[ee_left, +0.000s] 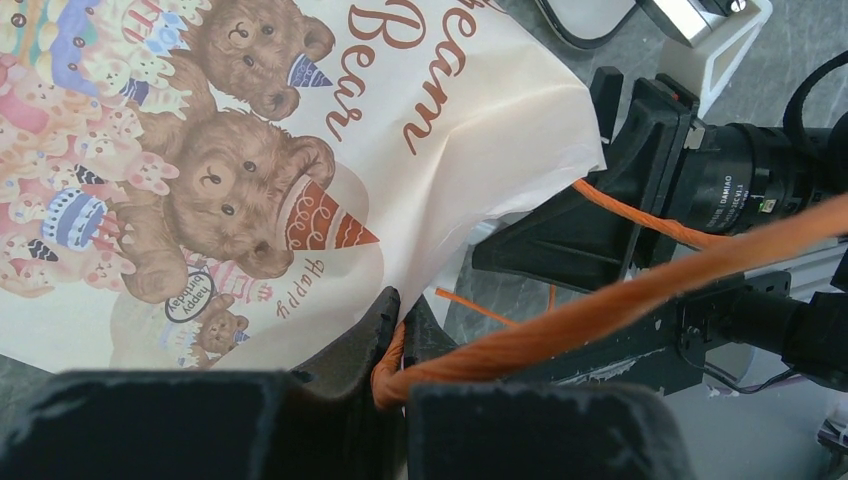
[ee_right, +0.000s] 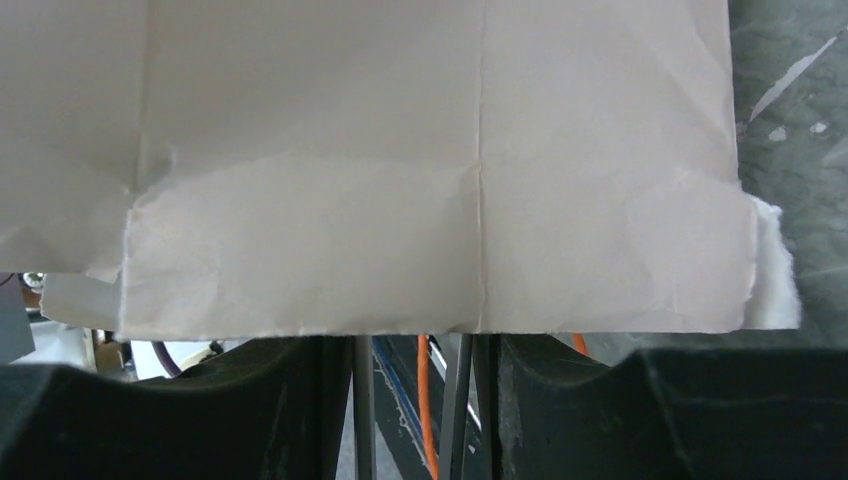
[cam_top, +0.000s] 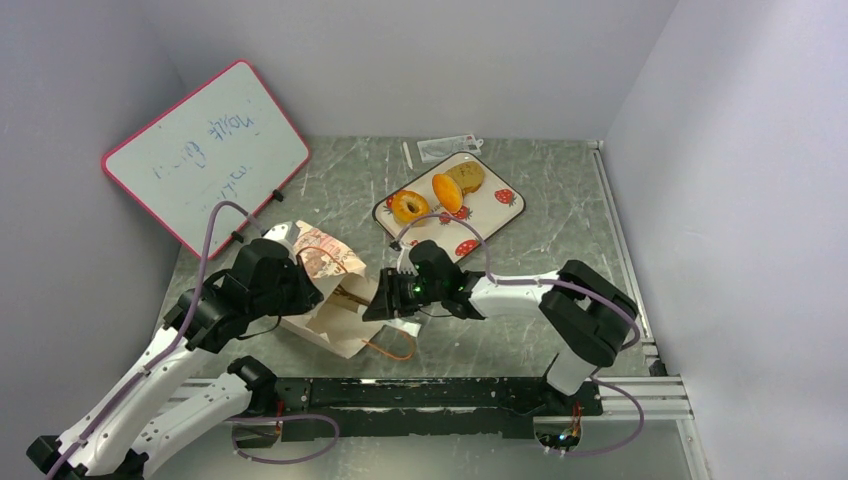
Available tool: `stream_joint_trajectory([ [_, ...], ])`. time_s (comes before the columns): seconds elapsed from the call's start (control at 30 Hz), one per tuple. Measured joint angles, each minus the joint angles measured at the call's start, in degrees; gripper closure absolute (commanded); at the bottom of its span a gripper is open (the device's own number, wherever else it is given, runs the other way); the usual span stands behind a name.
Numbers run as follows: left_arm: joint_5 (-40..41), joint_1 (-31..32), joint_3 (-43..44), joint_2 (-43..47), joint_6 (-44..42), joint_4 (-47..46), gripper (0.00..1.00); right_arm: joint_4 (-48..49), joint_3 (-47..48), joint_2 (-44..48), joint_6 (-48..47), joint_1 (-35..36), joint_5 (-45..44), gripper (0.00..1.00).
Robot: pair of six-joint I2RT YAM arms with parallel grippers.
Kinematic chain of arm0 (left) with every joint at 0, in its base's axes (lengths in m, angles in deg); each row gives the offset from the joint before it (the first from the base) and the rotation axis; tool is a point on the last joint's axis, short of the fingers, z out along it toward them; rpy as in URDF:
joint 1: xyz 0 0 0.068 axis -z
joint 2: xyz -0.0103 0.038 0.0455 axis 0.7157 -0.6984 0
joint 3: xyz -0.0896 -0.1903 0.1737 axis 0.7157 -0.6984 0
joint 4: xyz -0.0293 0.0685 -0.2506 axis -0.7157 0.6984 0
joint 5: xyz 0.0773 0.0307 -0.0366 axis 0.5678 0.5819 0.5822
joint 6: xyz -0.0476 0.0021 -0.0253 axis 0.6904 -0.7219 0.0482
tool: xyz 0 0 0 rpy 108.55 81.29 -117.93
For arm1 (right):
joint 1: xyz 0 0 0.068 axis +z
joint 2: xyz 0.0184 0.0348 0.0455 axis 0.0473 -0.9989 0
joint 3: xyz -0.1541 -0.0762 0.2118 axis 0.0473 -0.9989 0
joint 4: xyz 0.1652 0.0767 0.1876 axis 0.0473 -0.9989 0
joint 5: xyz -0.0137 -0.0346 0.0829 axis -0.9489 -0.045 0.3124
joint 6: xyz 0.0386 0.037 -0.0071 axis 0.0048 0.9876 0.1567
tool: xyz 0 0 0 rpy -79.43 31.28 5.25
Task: Take the fake bread out of the paper bag
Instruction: Take out the fake bread from the paper bag.
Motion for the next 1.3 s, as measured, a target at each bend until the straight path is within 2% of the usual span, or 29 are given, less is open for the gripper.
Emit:
stream_joint_trajectory([
  [0.57,-0.44,0.0,0.42,-0.22,-0.11,0.0,0.93,10.88,1.66,-9.18,-2.36,0.0,6.01,0.54],
  [0.63,-0.46,0.0,0.42,-0.2,-0.26,0.02,0.93,12.28,1.68,-10.03,-2.27,0.0,6.99,0.58],
  [0.77,-0.5,0.0,0.42,0.28,-0.26,0.07,0.93,15.02,1.68,-11.23,-1.38,0.07,8.79,0.84],
  [0.93,-0.57,0.0,0.42,1.66,-0.24,0.42,0.93,17.64,1.62,-12.22,0.83,0.46,10.14,1.0],
  [1.1,-0.31,0.0,0.52,2.73,-0.22,1.18,0.93,17.14,0.0,-9.57,1.14,0.5,9.73,1.0],
  [1.3,0.9,0.0,2.47,2.84,-0.22,1.86,0.93,12.17,-3.45,0.46,-0.15,0.26,7.76,1.0],
])
